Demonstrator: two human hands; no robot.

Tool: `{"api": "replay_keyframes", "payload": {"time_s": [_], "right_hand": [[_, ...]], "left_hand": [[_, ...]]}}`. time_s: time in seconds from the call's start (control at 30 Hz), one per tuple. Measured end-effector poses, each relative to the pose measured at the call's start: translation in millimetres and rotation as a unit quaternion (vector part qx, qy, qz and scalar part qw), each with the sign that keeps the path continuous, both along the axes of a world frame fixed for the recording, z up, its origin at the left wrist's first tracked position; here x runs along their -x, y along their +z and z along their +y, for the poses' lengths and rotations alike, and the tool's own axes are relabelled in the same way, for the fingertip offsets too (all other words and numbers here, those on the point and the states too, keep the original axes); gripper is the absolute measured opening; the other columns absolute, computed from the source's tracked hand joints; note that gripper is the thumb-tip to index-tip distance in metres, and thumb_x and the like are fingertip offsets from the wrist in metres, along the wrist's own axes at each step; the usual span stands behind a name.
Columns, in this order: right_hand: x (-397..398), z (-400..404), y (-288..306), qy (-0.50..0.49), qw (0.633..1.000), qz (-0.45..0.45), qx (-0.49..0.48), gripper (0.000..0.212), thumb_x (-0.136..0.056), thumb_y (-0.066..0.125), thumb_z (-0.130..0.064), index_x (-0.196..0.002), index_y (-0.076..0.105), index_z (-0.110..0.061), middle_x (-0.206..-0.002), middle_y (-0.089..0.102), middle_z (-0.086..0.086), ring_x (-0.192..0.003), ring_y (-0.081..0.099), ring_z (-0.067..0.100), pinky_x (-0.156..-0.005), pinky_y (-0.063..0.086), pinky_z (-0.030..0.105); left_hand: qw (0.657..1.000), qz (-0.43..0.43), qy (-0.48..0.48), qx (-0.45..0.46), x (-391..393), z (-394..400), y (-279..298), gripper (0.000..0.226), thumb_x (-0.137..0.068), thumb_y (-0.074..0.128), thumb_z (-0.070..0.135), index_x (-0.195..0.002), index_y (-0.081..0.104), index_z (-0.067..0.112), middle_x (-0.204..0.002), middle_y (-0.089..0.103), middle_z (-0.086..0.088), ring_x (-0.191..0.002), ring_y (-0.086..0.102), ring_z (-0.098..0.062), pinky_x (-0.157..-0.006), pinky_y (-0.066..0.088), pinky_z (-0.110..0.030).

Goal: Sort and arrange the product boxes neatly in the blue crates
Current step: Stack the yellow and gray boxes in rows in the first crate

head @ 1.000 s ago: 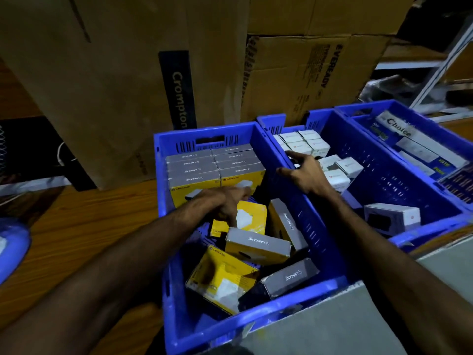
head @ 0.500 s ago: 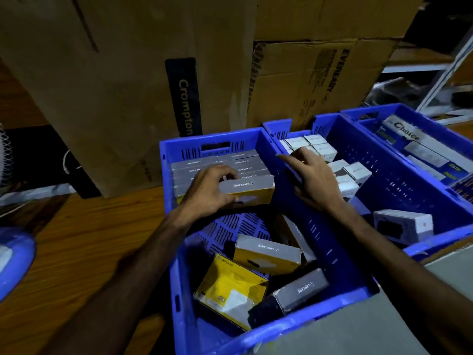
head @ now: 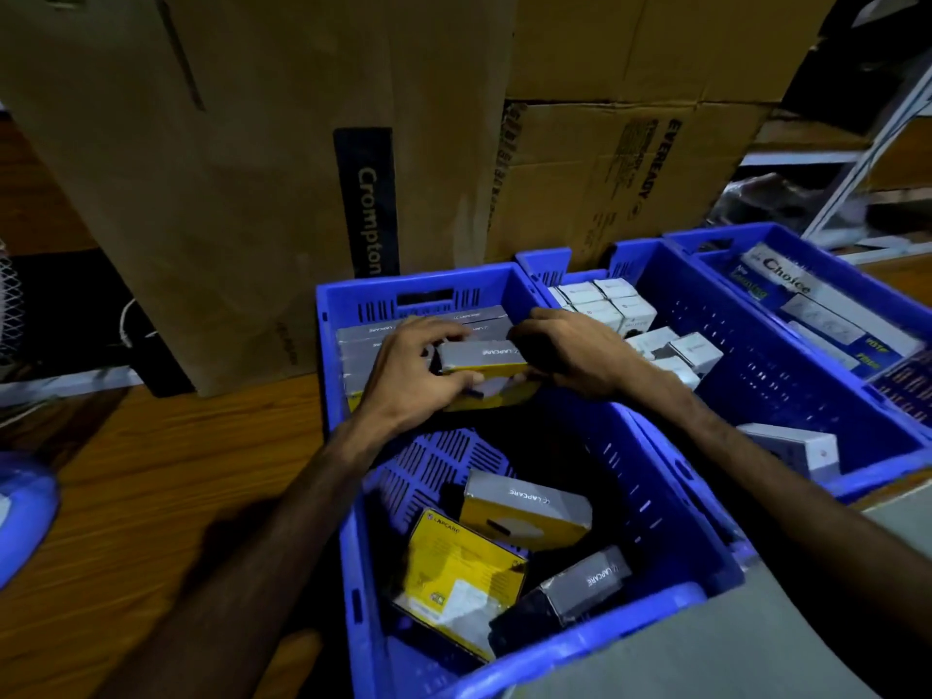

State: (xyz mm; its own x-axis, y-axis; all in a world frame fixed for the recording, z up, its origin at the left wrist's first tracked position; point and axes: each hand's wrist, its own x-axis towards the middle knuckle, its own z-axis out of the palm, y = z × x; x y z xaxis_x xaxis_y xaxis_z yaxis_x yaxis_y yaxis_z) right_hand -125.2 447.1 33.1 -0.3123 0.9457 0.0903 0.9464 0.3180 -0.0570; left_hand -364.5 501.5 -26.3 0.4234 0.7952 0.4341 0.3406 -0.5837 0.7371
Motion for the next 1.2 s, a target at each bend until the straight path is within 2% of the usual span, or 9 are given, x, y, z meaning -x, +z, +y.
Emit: {"api": "replay_keyframes", "payload": {"time_s": [0.1,0.17,0.23,0.4,0.53,0.7,0.87,1.03,1.2], "right_hand": [[-9.6,8.5,2.6,-0.017,0.999,-0.047,0.013,0.029,-0.086,0.07,-0.043,-0.108,0.064,-0.024,-0.109,0.064,0.001,-0.098,0.065,0.03,-0.071,0.052,0.043],[-12.1,13.3,1.9,-0.032,0.996,-0.079,0.015,0.017,-0.09,0.062,-0.04,-0.104,0.064,-0.03,-0.11,0.065,-0.003,-0.097,0.066,0.028,-0.073,0.05,0.039],[-9.7,17.0,-0.6,-0.049,0.995,-0.084,0.022,0.019,-0.092,0.058,-0.041,-0.107,0.066,-0.033,-0.115,0.067,-0.002,-0.102,0.067,0.028,-0.078,0.048,0.037],[1.7,34.5,-8.0,-0.092,0.986,-0.13,0.052,0.037,-0.097,0.052,-0.054,-0.121,0.068,-0.031,-0.124,0.068,0.009,-0.111,0.065,0.032,-0.096,0.049,0.042],[4.9,49.8,-21.9,-0.115,0.971,-0.189,0.088,0.036,-0.102,0.049,-0.045,-0.128,0.065,-0.026,-0.127,0.066,0.013,-0.117,0.063,0.036,-0.097,0.048,0.042],[9.7,51.2,-52.9,-0.093,0.963,-0.249,0.035,0.034,-0.105,0.041,-0.039,-0.126,0.061,-0.022,-0.12,0.072,0.012,-0.112,0.068,0.029,-0.101,0.036,0.041],[15.8,43.8,-74.4,-0.089,0.958,-0.273,-0.015,0.025,-0.103,0.036,-0.015,-0.126,0.045,-0.013,-0.11,0.073,0.016,-0.1,0.071,0.032,-0.088,0.038,0.04],[17.0,32.1,-64.9,-0.104,0.971,-0.212,0.034,0.027,-0.103,0.043,-0.038,-0.121,0.045,-0.018,-0.109,0.073,0.015,-0.102,0.07,0.031,-0.089,0.038,0.04],[7.3,-37.9,-40.3,-0.059,0.979,-0.191,0.03,0.015,-0.098,0.048,-0.03,-0.107,0.059,-0.025,-0.107,0.074,0.002,-0.105,0.07,0.024,-0.094,0.036,0.041]], "left_hand": [[0.991,-0.116,0.054,0.037,8.3,-0.9,4.2,0.042,-0.081,0.087,0.03,-0.119,0.071,0.036,-0.107,0.072,0.014,-0.1,0.066,-0.01,-0.08,0.056,-0.027],[0.969,-0.208,0.102,0.086,9.2,2.0,7.4,0.021,-0.09,0.08,0.028,-0.108,0.073,0.035,-0.098,0.073,0.014,-0.093,0.069,-0.01,-0.078,0.06,-0.033],[0.95,-0.245,0.163,0.101,10.6,9.5,6.3,0.008,-0.096,0.072,0.026,-0.093,0.073,0.033,-0.087,0.072,0.013,-0.082,0.066,-0.004,-0.076,0.058,-0.037],[0.918,-0.3,0.196,0.172,18.1,23.5,-5.0,0.024,-0.097,0.062,0.04,-0.077,0.075,0.032,-0.071,0.067,0.01,-0.066,0.057,-0.01,-0.063,0.044,-0.035],[0.902,-0.347,0.185,0.176,17.2,23.1,0.4,0.027,-0.105,0.059,0.021,-0.08,0.07,0.022,-0.068,0.064,0.003,-0.059,0.054,-0.008,-0.054,0.042,-0.022],[0.901,-0.352,0.18,0.178,17.8,24.5,0.2,0.028,-0.106,0.057,0.019,-0.08,0.068,0.018,-0.068,0.062,0.0,-0.058,0.053,-0.008,-0.052,0.043,-0.02],[0.905,-0.337,0.166,0.199,17.9,26.8,-0.6,0.027,-0.105,0.059,0.02,-0.079,0.068,0.016,-0.068,0.063,-0.002,-0.059,0.054,-0.011,-0.052,0.042,-0.022],[0.902,-0.342,0.15,0.218,20.2,22.7,1.0,0.021,-0.103,0.063,0.018,-0.083,0.069,0.013,-0.071,0.064,-0.004,-0.061,0.055,-0.012,-0.052,0.043,-0.021],[0.922,-0.309,0.127,0.199,17.6,14.7,2.3,0.016,-0.099,0.066,0.012,-0.095,0.07,-0.002,-0.07,0.064,-0.005,-0.059,0.056,-0.01,-0.052,0.045,-0.021]]}}
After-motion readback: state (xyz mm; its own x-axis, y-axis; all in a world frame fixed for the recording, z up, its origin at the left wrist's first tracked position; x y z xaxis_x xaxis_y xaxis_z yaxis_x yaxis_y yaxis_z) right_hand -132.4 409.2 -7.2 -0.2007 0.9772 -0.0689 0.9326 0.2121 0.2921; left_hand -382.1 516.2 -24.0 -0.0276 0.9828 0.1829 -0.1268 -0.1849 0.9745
